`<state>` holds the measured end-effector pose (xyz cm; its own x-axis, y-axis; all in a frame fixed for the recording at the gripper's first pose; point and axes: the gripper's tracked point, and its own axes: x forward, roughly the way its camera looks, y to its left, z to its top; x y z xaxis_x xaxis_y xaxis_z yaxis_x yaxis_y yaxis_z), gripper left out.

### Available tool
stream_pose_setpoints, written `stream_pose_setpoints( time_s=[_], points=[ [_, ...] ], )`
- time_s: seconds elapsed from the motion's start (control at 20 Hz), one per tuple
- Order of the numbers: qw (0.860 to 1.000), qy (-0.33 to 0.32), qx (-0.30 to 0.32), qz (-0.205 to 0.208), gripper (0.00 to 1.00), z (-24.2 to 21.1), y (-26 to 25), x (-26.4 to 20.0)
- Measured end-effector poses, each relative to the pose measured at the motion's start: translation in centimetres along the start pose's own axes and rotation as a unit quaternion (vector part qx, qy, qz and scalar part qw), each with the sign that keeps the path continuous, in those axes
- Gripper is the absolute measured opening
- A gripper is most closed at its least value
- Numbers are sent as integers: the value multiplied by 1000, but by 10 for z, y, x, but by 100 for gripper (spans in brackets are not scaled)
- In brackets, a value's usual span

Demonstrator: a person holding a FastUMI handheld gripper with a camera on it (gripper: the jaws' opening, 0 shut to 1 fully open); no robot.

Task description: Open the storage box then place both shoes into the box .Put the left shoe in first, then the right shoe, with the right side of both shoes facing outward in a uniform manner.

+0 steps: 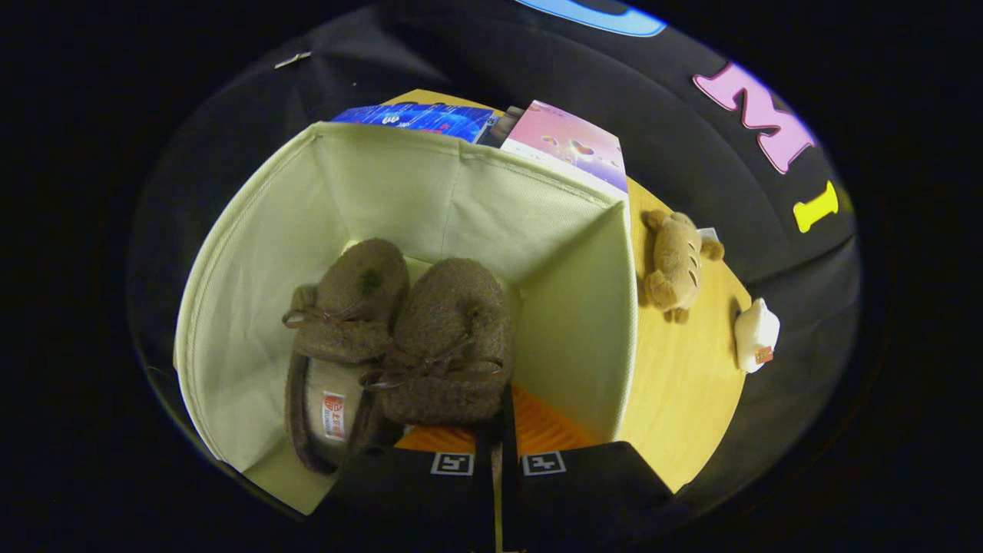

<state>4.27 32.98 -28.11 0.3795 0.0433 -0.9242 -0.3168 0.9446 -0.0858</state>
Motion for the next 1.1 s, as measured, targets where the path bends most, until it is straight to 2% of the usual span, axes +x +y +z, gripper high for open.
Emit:
stream_pose_setpoints(
  time_s=[0.05,0.2,0.3,0.65,0.8,1.1],
  points=[
    [1000,4,-3,4,11,0,4,0],
    [1000,10,-11,5,10,-3,3,3],
    [1000,2,-13,15,18,0,8,0],
    [997,-44,-47,35,87,6,21,-24],
    [995,-77,-47,43,96,12,16,-42],
    [983,-172,-50,48,98,21,-16,-98]
  ],
)
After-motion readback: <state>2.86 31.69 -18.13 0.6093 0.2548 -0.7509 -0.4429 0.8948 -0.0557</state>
